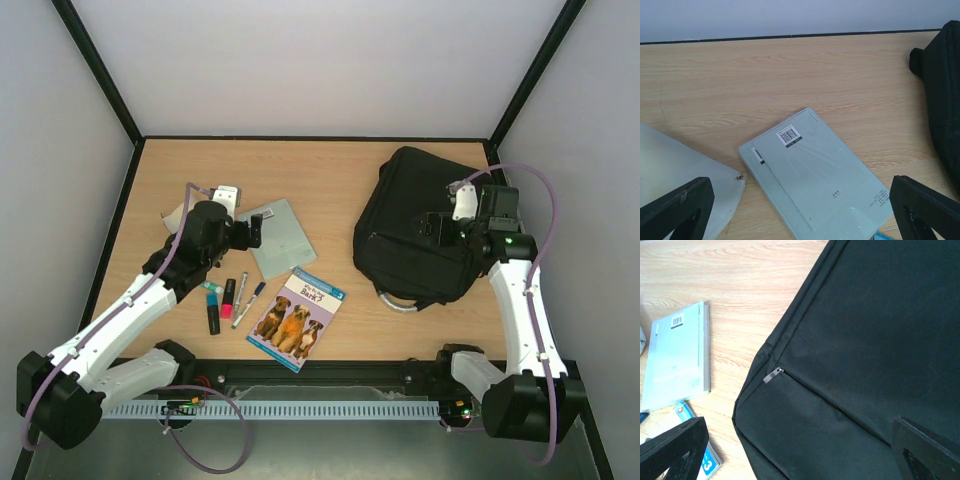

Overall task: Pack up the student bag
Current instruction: Adjust the student bag at the center of the board.

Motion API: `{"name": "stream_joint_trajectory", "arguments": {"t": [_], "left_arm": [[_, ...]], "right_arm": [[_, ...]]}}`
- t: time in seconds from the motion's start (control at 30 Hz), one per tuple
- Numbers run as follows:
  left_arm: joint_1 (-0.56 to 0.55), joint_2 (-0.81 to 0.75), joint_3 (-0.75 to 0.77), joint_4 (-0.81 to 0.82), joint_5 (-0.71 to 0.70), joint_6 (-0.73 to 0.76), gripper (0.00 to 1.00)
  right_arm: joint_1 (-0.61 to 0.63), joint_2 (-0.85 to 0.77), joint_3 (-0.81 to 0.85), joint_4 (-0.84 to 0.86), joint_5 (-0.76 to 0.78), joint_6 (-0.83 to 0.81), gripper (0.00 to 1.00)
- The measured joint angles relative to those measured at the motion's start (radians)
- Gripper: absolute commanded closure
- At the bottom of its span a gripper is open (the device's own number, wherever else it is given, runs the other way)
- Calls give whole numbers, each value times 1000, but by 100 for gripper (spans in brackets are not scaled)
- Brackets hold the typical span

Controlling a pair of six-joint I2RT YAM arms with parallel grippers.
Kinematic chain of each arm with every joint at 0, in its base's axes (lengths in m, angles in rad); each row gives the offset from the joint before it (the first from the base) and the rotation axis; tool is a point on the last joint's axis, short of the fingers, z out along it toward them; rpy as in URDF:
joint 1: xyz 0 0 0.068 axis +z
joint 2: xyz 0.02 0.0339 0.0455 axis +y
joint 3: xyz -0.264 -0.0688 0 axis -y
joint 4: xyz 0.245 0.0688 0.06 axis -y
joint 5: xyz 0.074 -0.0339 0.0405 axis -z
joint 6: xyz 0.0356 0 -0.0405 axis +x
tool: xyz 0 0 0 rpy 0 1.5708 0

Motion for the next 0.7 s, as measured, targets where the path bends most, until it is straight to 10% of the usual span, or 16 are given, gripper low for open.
{"name": "stream_joint_trajectory", "arguments": {"t": [0.7], "left_arm": [[0, 27, 0, 1, 127, 19, 4]], "right_arm": [[114, -3, -97, -245, -31, -637, 23]]}}
